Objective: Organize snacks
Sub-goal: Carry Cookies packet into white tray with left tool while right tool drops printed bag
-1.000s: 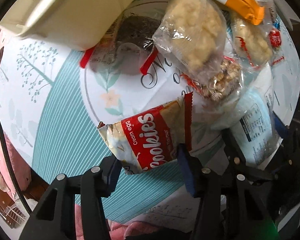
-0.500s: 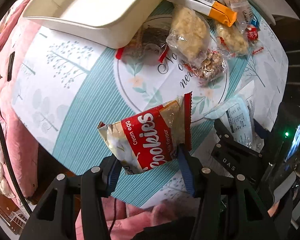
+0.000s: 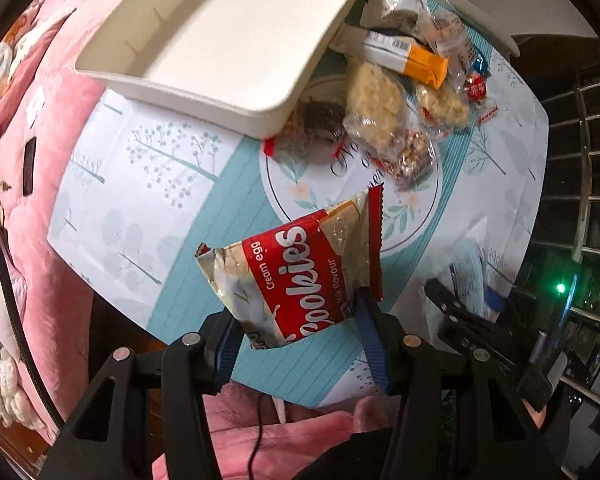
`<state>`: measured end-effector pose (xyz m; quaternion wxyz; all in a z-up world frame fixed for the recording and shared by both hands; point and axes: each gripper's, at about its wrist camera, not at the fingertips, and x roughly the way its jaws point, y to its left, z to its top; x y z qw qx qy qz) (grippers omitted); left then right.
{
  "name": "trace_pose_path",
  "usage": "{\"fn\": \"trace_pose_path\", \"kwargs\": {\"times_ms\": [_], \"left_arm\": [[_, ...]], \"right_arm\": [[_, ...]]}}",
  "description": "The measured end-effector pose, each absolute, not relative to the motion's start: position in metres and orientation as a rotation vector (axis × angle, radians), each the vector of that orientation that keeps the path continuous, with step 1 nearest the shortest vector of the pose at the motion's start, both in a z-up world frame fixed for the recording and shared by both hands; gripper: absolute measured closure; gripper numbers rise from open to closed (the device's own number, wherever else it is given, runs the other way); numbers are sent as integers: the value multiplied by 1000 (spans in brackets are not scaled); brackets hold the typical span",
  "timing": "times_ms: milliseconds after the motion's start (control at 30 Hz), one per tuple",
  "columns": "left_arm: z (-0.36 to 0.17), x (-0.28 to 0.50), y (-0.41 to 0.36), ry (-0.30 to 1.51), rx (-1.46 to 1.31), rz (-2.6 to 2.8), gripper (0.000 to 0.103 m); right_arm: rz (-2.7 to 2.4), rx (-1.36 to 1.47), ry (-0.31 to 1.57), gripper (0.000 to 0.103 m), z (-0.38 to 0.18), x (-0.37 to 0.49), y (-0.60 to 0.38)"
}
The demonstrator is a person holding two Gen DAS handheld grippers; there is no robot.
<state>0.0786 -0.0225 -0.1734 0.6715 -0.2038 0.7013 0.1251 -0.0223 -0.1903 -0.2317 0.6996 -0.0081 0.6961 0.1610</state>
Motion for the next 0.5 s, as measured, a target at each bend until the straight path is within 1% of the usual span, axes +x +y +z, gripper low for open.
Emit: {"fn": "trace_pose_path", "kwargs": {"times_ms": [267, 300, 367, 500], "left_arm": [[-152, 103, 14, 1542, -419, 101, 51], [-151, 106, 17, 1538, -412, 88, 51], [-145, 112, 29, 1533, -390, 49, 51], [-135, 124, 55, 1522, -356, -50, 51]], "right_arm": [[329, 173, 1545, 12, -199, -30, -195], [323, 195, 1543, 12, -190, -17, -188], [304, 251, 1531, 12, -176, -23, -178], [303, 394, 1494, 12, -164, -13, -143]]}}
